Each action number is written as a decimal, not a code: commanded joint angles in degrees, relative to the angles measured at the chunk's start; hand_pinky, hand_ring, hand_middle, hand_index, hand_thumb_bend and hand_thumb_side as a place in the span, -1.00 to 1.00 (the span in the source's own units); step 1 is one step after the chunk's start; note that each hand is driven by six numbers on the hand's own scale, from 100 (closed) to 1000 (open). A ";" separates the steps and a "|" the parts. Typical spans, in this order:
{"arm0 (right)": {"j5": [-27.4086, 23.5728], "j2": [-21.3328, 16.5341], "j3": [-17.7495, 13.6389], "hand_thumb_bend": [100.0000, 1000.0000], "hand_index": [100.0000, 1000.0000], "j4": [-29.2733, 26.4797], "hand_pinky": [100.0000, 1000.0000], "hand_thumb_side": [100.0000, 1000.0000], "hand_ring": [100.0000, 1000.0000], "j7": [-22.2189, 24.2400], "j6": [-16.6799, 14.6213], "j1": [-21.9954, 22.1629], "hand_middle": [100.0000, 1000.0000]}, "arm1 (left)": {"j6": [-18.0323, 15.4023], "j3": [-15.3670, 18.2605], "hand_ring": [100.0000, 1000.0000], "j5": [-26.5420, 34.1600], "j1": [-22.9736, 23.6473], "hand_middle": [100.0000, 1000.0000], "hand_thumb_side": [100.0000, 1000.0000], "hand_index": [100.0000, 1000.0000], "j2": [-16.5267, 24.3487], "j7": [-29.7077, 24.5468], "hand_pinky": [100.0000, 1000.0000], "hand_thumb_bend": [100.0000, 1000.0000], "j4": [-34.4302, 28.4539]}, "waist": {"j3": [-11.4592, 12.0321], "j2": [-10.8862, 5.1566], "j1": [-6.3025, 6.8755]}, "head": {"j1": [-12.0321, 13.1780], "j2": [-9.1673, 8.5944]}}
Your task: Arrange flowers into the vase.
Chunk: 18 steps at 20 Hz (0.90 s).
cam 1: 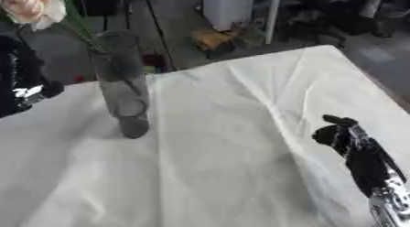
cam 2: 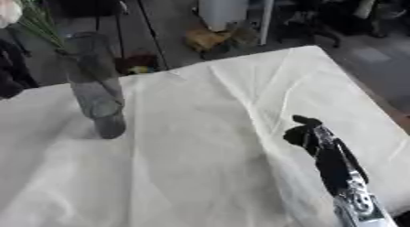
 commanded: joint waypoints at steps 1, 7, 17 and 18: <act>-0.25 -0.43 -0.63 -1.00 0.70 -0.77 0.57 1.00 0.34 -0.25 -0.09 -0.18 0.14 | 0.44 2.36 0.02 0.39 2.32 -0.09 0.17 0.35 2.00 1.79 -0.01 1.00 -5.49 | 0.47 -0.47 -0.16 | -0.38 -0.29; -0.22 -0.24 -0.61 -1.00 0.70 -0.74 0.57 1.00 0.34 -0.19 -0.01 -0.21 0.14 | 0.04 5.60 0.02 -2.21 10.15 -0.09 0.18 0.35 0.77 4.42 -0.01 1.00 -13.51 | 1.45 -0.35 -0.19 | -0.61 0.05; -0.26 -0.11 -0.90 -1.00 0.70 -0.87 0.57 1.00 0.34 -0.44 0.00 -0.21 0.13 | -0.58 9.07 -0.02 -5.03 16.59 -0.10 0.18 0.34 -0.90 8.32 -0.06 0.98 -16.75 | 3.10 -0.11 -0.05 | -0.93 0.19; -0.21 -0.09 -0.89 -1.00 0.70 -0.88 0.57 1.00 0.34 -0.43 0.02 -0.20 0.13 | -0.84 9.40 -0.02 -4.76 17.13 -0.11 0.19 0.34 -1.09 8.83 -0.06 0.97 -16.93 | 3.36 -0.06 -0.09 | -0.91 0.19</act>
